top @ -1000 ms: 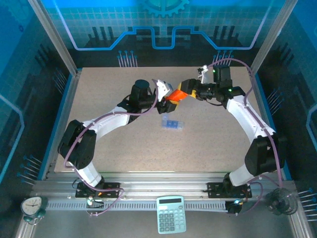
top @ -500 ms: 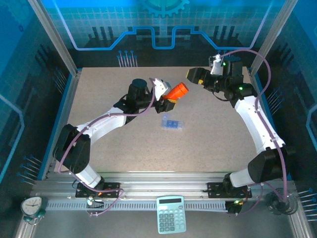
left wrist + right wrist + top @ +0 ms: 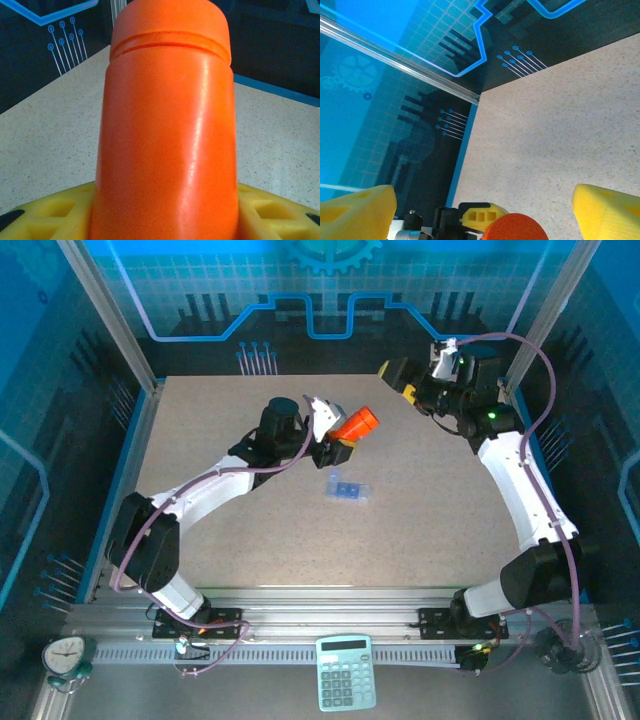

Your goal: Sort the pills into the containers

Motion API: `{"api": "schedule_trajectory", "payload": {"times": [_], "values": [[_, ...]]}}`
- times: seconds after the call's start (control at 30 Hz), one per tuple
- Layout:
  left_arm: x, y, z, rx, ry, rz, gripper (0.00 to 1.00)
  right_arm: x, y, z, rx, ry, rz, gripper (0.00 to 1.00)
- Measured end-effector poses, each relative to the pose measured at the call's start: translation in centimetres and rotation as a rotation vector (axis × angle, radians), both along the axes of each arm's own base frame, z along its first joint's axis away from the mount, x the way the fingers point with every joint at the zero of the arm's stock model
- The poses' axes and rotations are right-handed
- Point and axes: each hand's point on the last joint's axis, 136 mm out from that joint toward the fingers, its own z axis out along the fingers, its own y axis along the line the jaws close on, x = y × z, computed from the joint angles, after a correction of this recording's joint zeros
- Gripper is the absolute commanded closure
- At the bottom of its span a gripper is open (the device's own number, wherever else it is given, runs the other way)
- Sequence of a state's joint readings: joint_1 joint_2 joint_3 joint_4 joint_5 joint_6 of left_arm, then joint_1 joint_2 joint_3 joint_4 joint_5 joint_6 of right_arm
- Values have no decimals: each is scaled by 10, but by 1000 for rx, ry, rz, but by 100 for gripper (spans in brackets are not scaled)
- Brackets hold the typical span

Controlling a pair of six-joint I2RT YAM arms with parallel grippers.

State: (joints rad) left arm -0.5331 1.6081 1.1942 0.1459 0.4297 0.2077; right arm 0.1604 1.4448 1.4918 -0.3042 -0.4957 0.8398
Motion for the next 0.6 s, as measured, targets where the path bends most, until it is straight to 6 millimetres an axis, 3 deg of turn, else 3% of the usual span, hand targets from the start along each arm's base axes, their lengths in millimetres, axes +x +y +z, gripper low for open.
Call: {"api": "schedule_trajectory", "payload": {"times": [0.33, 0.47, 0.6], "values": [[1, -1, 8, -8, -14, -1, 100, -3, 15, 9, 71, -26, 43, 12], [1, -2, 8, -9, -16, -2, 100, 0, 20, 1, 56, -22, 58, 16], [2, -2, 10, -12, -27, -3, 100, 1, 23, -19, 46, 8, 87, 22]]}}
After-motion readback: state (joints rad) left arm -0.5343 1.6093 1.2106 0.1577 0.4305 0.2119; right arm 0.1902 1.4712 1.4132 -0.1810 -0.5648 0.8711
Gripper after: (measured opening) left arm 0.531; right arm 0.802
